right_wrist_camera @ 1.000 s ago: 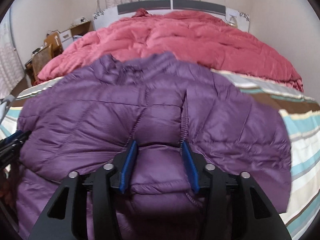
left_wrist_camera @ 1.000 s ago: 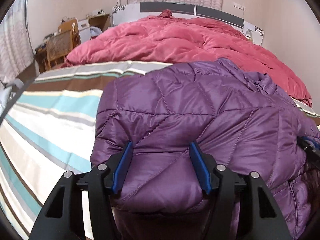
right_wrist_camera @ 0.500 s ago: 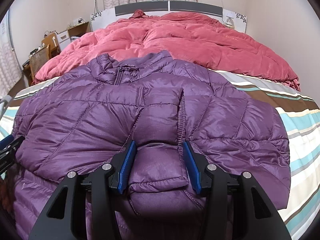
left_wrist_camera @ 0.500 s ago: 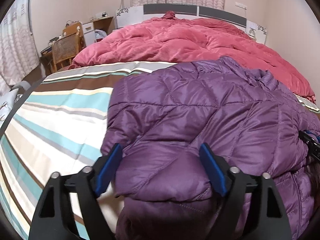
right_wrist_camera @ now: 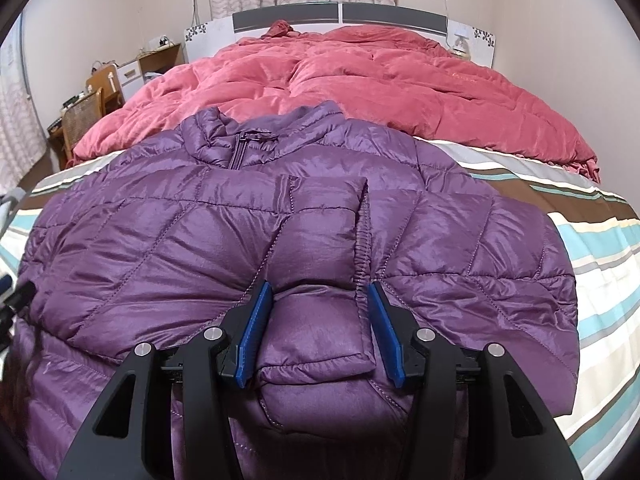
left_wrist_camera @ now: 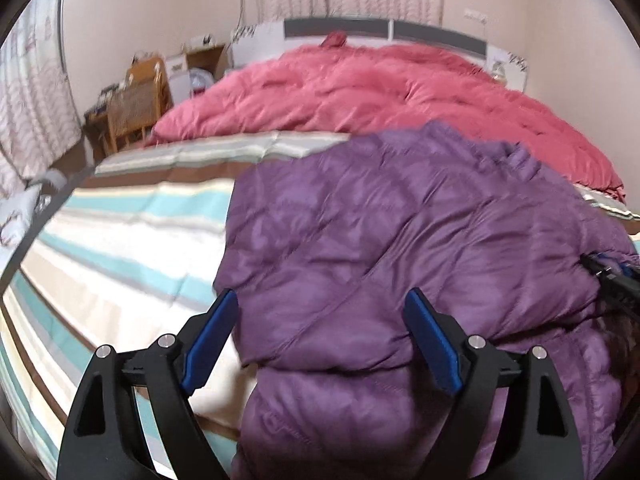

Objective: Fold large clothes

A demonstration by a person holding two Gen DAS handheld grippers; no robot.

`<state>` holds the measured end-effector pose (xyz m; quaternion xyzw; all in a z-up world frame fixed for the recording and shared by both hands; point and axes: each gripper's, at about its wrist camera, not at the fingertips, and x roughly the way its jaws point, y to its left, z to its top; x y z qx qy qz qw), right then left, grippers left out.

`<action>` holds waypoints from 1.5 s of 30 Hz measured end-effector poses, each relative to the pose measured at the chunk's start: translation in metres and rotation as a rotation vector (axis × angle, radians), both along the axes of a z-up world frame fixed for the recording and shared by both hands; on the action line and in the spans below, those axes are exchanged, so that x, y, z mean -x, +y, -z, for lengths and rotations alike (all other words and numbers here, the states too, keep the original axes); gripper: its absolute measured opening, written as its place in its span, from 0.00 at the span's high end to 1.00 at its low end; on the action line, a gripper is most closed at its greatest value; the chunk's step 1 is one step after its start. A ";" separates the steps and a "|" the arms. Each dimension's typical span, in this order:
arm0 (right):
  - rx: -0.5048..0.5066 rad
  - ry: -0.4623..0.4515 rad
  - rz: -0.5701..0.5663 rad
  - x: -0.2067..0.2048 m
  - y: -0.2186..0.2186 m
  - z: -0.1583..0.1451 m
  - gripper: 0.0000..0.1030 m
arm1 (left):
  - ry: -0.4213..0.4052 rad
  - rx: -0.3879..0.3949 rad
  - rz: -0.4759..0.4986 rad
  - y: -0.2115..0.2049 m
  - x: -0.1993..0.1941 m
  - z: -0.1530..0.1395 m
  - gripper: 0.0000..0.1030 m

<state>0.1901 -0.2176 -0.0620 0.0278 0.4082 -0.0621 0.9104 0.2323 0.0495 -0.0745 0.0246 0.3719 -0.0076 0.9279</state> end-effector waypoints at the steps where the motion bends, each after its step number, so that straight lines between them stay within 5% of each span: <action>1: 0.007 0.000 0.000 0.000 0.001 0.000 0.52 | -0.003 -0.002 0.013 -0.005 -0.003 -0.003 0.17; 13: 0.017 0.011 -0.002 -0.004 0.005 0.005 0.50 | 0.127 0.010 -0.023 -0.011 -0.068 0.031 0.09; 21: -0.107 -0.027 -0.001 0.014 -0.011 -0.012 0.46 | 0.080 0.026 -0.029 0.000 -0.037 0.017 0.02; 27: -0.073 -0.056 0.000 0.046 -0.023 -0.028 0.44 | 0.030 0.057 -0.028 0.015 -0.003 0.001 0.02; 36: -0.055 -0.043 0.003 -0.024 -0.056 -0.051 0.44 | -0.028 0.016 0.039 -0.020 -0.079 -0.053 0.02; 42: 0.021 0.014 0.009 -0.099 -0.069 -0.037 0.44 | 0.042 -0.144 0.091 -0.054 -0.156 -0.036 0.02; 45: 0.039 0.038 0.001 -0.126 -0.072 -0.029 0.44 | 0.074 -0.135 0.077 -0.054 -0.189 -0.024 0.03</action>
